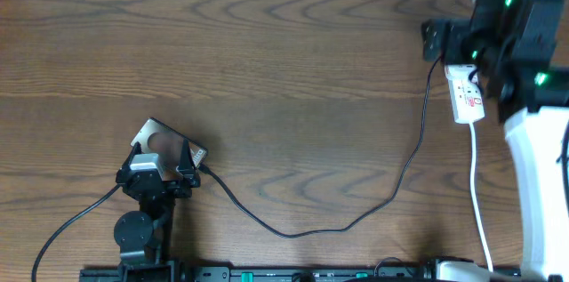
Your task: Plug charger to phone and switch on socket
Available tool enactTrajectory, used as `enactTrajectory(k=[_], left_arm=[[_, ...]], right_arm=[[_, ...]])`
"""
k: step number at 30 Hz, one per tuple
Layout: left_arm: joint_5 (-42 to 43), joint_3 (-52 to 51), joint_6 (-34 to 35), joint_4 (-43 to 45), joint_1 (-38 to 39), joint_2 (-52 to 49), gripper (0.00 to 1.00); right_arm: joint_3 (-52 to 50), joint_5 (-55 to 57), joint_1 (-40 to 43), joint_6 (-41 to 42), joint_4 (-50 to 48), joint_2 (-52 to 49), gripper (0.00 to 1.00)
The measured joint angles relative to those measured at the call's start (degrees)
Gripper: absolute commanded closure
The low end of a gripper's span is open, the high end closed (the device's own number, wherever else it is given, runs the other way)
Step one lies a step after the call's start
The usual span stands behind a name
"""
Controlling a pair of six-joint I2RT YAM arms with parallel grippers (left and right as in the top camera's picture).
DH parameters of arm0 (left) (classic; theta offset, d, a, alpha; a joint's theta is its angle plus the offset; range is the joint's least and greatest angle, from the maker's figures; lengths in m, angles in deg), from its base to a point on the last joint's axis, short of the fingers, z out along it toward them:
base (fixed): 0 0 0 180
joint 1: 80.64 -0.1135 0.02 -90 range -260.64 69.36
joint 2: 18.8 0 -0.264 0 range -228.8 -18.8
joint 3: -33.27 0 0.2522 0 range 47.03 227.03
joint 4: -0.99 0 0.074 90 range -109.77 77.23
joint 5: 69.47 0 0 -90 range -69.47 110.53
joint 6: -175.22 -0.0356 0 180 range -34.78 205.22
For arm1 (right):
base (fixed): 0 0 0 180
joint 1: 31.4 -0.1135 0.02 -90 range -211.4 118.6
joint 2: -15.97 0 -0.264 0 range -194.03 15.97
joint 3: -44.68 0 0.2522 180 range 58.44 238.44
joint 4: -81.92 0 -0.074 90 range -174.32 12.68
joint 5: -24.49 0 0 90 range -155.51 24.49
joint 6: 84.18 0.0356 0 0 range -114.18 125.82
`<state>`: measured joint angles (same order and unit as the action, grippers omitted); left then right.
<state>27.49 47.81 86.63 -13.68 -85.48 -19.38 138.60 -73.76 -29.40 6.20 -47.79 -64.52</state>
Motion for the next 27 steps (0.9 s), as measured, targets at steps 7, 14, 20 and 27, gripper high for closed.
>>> enactTrajectory(k=[7, 14, 20, 27], left_arm=[[0.0, 0.0, 0.0, 0.0, 0.0, 0.0, 0.11], [0.0, 0.0, 0.0, 0.0, 0.0, 0.0, 0.11], [0.0, 0.0, 0.0, 0.0, 0.0, 0.0, 0.11], [0.0, 0.0, 0.0, 0.0, 0.0, 0.0, 0.11]], right_arm=[[-22.1, 0.2, -2.1, -1.2, -19.1, 15.2, 0.01], [-39.5, 0.2, -3.3, -2.4, -33.7, 31.1, 0.01], [-52.7, 0.2, -3.3, -3.1, -46.8, 44.0, 0.01], [-63.5, -0.1, -3.3, -3.6, -56.0, 53.8, 0.01]])
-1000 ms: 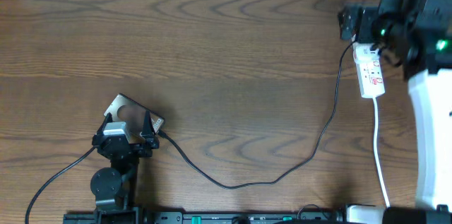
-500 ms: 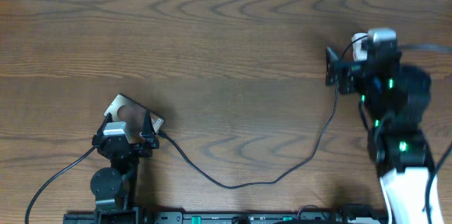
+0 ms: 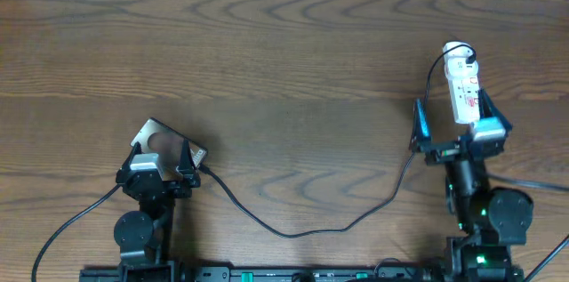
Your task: Plug charger to phone and switch on socket
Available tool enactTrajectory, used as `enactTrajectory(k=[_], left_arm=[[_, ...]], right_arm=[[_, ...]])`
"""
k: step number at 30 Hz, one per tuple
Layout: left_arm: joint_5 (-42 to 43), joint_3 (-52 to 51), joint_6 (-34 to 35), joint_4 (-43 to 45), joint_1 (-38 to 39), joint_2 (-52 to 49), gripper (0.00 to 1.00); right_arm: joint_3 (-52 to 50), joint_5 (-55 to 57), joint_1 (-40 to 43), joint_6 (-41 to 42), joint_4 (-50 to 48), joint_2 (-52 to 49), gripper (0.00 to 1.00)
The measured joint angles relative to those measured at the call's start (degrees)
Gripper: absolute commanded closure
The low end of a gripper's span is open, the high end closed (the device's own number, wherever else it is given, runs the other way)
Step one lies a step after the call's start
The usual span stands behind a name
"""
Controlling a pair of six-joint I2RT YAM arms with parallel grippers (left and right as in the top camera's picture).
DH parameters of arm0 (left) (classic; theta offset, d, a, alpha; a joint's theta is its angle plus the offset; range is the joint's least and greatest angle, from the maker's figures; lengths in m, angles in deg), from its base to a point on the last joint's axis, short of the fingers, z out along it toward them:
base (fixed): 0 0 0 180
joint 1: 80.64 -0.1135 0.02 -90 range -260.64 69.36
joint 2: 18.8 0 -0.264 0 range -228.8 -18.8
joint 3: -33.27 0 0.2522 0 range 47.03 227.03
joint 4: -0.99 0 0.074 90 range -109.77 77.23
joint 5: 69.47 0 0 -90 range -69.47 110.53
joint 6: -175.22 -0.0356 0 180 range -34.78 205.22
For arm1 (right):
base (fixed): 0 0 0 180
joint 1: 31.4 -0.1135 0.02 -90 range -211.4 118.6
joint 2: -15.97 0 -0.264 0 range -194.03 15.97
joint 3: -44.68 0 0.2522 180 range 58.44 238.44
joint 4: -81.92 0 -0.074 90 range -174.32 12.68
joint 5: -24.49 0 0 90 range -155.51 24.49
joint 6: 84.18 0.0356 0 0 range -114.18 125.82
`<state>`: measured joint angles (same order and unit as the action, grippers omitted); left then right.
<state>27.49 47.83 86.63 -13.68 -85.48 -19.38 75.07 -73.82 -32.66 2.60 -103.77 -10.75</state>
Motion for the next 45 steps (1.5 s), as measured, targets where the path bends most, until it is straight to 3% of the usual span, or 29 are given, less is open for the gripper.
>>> enactTrajectory(k=[17, 26, 45], left_arm=[[0.0, 0.0, 0.0, 0.0, 0.0, 0.0, 0.11], [0.0, 0.0, 0.0, 0.0, 0.0, 0.0, 0.11], [0.0, 0.0, 0.0, 0.0, 0.0, 0.0, 0.11]], right_arm=[[-14.7, -0.8, 0.6, -0.2, -4.7, 25.0, 0.01], [-16.1, 1.1, 0.7, -0.2, -4.4, 25.8, 0.01], [-16.2, 6.6, 2.2, 0.0, 20.1, 26.0, 0.01]])
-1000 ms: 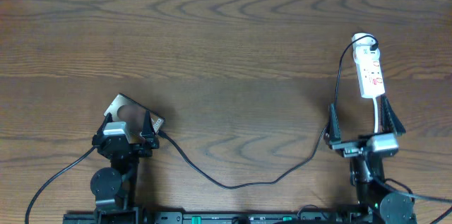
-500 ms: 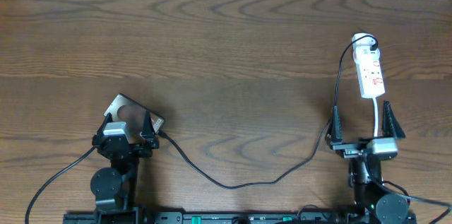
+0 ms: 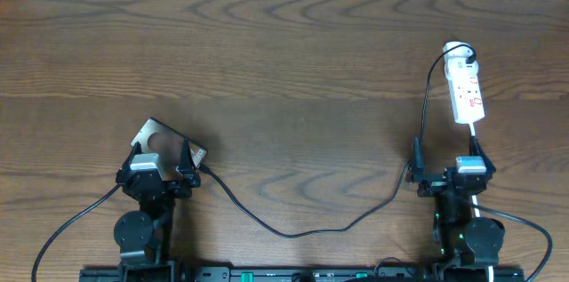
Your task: Plug charger to phone and switch on socket
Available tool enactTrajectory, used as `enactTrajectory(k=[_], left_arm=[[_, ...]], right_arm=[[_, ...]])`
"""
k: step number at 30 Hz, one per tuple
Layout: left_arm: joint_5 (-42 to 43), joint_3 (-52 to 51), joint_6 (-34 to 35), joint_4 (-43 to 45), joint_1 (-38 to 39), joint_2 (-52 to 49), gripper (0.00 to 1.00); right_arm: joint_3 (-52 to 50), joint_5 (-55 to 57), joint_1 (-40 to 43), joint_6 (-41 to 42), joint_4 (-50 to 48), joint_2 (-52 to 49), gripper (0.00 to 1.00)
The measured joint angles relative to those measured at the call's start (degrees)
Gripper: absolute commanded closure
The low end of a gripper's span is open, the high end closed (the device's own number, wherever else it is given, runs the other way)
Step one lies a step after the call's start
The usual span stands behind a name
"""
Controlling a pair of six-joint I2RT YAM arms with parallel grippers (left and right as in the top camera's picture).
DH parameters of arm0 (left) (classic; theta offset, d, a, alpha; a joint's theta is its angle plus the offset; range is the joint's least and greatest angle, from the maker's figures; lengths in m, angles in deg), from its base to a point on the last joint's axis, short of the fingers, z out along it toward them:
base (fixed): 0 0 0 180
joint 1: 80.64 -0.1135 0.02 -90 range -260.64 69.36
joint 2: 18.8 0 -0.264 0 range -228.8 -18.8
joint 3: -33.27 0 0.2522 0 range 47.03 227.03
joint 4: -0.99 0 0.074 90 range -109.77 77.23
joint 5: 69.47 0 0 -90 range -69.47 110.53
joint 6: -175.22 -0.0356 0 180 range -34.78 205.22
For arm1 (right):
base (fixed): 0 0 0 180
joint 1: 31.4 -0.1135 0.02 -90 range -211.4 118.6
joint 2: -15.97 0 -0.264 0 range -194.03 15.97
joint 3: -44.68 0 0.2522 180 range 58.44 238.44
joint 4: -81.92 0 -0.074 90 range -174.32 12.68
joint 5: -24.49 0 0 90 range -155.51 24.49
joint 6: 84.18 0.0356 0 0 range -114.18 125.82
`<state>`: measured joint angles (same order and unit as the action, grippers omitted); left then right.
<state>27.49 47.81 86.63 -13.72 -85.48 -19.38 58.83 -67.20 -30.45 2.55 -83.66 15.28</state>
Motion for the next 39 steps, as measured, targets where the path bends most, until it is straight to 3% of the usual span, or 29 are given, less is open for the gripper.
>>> enactTrajectory(k=[3, 26, 39], left_arm=[[0.0, 0.0, 0.0, 0.0, 0.0, 0.0, 0.11], [0.0, 0.0, 0.0, 0.0, 0.0, 0.0, 0.11], [0.0, 0.0, 0.0, 0.0, 0.0, 0.0, 0.11]], right_arm=[[0.0, 0.2, 0.5, 0.1, 3.4, -0.1, 0.01], [0.0, 0.7, 3.6, 7.5, 3.4, 0.0, 0.01], [0.0, 0.7, 3.6, 6.3, 3.4, 0.0, 0.01]])
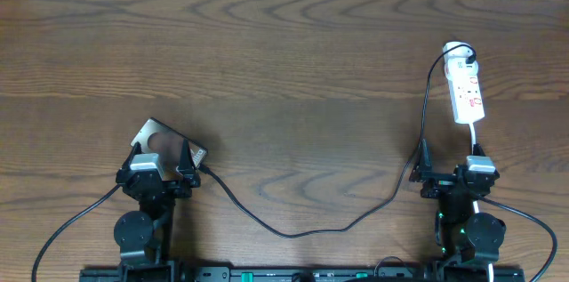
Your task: Plug charger to phone and switch on socket
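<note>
In the overhead view the grey phone (pixel 158 139) lies at the left, tilted, with the black charger cable (pixel 293 229) running from its lower right corner across the table up to the white socket strip (pixel 466 91) at the far right. A white charger plug (pixel 457 51) sits in the strip's far end. My left gripper (pixel 163 159) is open over the phone's near edge, its fingers on either side of it. Near the front edge, below the strip, my right gripper (pixel 447 159) is open and holds nothing.
The strip's white lead (pixel 476 144) runs down past the right arm's base (pixel 471 233). The left arm's base (pixel 135 229) and its black cable (pixel 67 229) sit at the front left. The brown wooden table (pixel 284 60) stretches behind.
The right arm shifted slightly to the right near the front edge, its gripper still open. The left arm, phone, cable and socket strip have not moved.
The right arm was first reaching over the socket strip at the far right. Then it stood back below the strip, and later lower near the front edge, where it is now. The left gripper stayed open over the phone throughout.
</note>
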Available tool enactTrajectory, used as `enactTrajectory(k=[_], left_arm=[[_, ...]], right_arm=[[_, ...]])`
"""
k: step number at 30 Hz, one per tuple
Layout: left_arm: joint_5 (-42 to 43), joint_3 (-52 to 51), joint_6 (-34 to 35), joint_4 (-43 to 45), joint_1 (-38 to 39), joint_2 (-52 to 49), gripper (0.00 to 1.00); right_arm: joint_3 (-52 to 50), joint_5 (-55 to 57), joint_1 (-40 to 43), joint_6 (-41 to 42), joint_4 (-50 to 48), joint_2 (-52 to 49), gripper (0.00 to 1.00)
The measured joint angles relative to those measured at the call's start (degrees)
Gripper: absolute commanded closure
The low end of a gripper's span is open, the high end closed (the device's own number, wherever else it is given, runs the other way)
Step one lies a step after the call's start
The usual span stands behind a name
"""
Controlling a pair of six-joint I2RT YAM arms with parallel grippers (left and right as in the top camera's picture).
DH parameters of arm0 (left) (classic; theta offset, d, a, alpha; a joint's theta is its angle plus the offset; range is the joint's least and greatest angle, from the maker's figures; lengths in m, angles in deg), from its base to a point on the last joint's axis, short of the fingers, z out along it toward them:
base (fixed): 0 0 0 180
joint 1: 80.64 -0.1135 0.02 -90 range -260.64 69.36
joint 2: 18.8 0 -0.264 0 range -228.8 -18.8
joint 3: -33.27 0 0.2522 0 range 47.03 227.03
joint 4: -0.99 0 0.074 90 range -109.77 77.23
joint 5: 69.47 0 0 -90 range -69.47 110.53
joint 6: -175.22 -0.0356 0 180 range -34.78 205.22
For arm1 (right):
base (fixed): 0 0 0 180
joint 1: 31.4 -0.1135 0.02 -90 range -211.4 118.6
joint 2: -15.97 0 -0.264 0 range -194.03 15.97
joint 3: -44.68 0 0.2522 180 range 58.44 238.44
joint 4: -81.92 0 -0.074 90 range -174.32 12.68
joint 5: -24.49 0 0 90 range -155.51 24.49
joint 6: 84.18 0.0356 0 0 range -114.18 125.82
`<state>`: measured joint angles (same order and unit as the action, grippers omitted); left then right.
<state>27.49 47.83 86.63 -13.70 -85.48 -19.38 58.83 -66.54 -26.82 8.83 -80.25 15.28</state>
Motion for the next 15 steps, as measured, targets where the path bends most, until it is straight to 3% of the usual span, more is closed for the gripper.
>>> enactTrajectory(k=[15], left_arm=[[0.0, 0.0, 0.0, 0.0, 0.0, 0.0, 0.11]], right_arm=[[0.0, 0.0, 0.0, -0.5, 0.0, 0.0, 0.01]])
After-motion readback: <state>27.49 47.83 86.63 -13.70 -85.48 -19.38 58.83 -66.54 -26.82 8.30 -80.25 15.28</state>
